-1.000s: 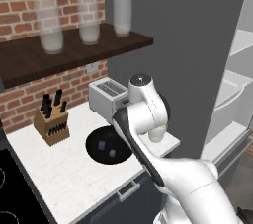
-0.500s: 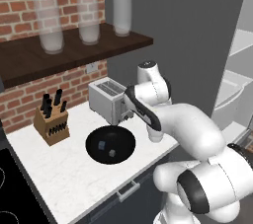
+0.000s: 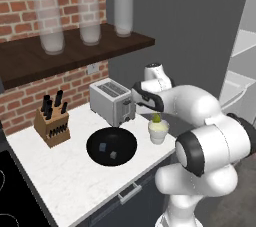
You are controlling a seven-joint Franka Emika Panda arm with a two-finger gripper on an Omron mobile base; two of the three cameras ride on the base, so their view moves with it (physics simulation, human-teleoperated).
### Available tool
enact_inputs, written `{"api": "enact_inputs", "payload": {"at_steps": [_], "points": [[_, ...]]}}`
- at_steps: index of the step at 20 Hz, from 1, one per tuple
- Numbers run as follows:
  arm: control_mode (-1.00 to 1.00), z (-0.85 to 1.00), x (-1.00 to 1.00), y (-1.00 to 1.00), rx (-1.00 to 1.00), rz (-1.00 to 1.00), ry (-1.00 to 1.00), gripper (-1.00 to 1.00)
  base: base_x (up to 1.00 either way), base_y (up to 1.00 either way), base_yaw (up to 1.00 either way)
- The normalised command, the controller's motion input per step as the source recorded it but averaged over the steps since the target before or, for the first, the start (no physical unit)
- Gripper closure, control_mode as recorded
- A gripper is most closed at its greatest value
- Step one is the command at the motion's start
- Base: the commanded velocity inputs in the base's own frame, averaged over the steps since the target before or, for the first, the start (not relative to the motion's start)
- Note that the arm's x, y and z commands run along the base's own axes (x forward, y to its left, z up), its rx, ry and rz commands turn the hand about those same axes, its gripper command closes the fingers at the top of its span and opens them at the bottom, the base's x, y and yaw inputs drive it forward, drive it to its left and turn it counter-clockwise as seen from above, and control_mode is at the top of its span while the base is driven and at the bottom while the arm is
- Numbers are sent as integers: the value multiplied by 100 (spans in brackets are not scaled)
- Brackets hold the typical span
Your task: Grab a lemon wedge from the fridge and one ice cube from the ice bowl, and put them in the glass of lemonade.
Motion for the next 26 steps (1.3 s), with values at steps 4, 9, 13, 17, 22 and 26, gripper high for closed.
{"api": "enact_inputs", "payload": {"at_steps": [4, 9, 13, 17, 22, 26], "points": [[-100, -6, -2, 0, 0, 0, 7, 100, 0, 0, 0], [-100, -9, 0, 0, 0, 0, 0, 100, 0, 0, 0], [-100, -14, 0, 0, 0, 0, 0, 100, 0, 0, 0], [-100, -12, 0, 0, 0, 0, -2, 100, 0, 0, 0], [-100, -1, 3, 0, 0, 0, -4, 100, 0, 0, 0], [-100, -1, -1, 0, 0, 0, -1, 100, 0, 0, 0]]}}
